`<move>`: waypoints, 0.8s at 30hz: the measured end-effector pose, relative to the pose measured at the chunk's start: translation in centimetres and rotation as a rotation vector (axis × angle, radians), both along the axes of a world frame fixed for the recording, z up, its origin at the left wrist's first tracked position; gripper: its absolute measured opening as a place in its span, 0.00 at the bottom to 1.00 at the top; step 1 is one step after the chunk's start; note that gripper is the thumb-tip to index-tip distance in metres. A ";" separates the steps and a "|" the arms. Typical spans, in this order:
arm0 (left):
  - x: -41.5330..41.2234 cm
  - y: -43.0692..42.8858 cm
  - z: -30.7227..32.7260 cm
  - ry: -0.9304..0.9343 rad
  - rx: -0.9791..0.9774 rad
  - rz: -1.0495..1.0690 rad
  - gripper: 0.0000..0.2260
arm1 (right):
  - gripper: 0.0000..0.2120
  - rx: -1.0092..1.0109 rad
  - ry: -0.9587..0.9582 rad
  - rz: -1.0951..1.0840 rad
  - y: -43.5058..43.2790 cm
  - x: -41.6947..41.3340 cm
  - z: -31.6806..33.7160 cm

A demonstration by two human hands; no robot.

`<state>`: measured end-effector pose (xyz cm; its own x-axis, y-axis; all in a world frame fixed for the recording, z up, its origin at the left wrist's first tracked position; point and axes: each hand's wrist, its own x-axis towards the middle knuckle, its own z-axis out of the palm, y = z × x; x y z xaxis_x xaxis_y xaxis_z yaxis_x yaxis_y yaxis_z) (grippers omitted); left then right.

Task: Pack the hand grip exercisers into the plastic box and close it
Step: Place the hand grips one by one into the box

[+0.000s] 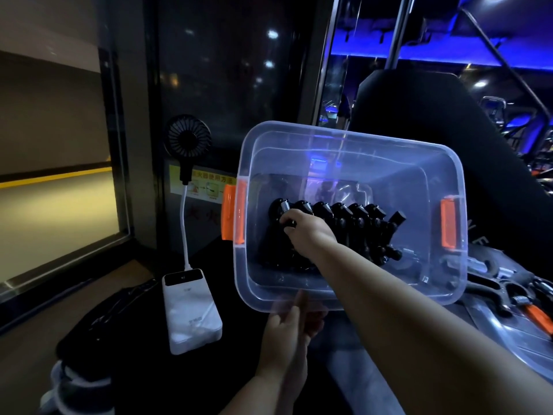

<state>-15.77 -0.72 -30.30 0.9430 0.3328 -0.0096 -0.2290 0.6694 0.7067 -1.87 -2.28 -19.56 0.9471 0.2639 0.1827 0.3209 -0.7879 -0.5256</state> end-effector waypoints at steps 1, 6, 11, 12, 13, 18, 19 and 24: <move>0.0 0.0 -0.1 -0.002 0.006 0.000 0.18 | 0.12 -0.052 0.002 0.004 0.1 0.0 0.1; 0.1 0.0 -0.1 -0.044 0.062 0.016 0.16 | 0.27 -0.277 0.041 0.019 0.6 0.0 0.6; -0.1 0.0 0.0 -0.037 0.074 0.015 0.19 | 0.27 -0.285 -0.056 0.013 0.2 0.2 0.0; -0.1 0.1 0.1 -0.028 0.063 0.011 0.19 | 0.27 -0.204 -0.058 0.025 0.0 0.0 0.0; 0.0 0.1 0.1 -0.014 0.049 0.007 0.18 | 0.27 -0.169 -0.058 0.032 -0.2 -0.2 0.2; -0.1 0.2 0.3 0.052 0.012 0.012 0.17 | 0.28 -0.101 -0.009 0.026 -1.3 -0.5 0.4; -0.1 0.2 0.3 0.061 0.013 0.016 0.18 | 0.28 -0.072 -0.027 0.029 -1.6 -0.5 0.3; -0.6 0.1 0.7 0.022 0.081 0.006 0.12 | 0.28 0.028 -0.039 0.003 -2.5 -1.1 -0.1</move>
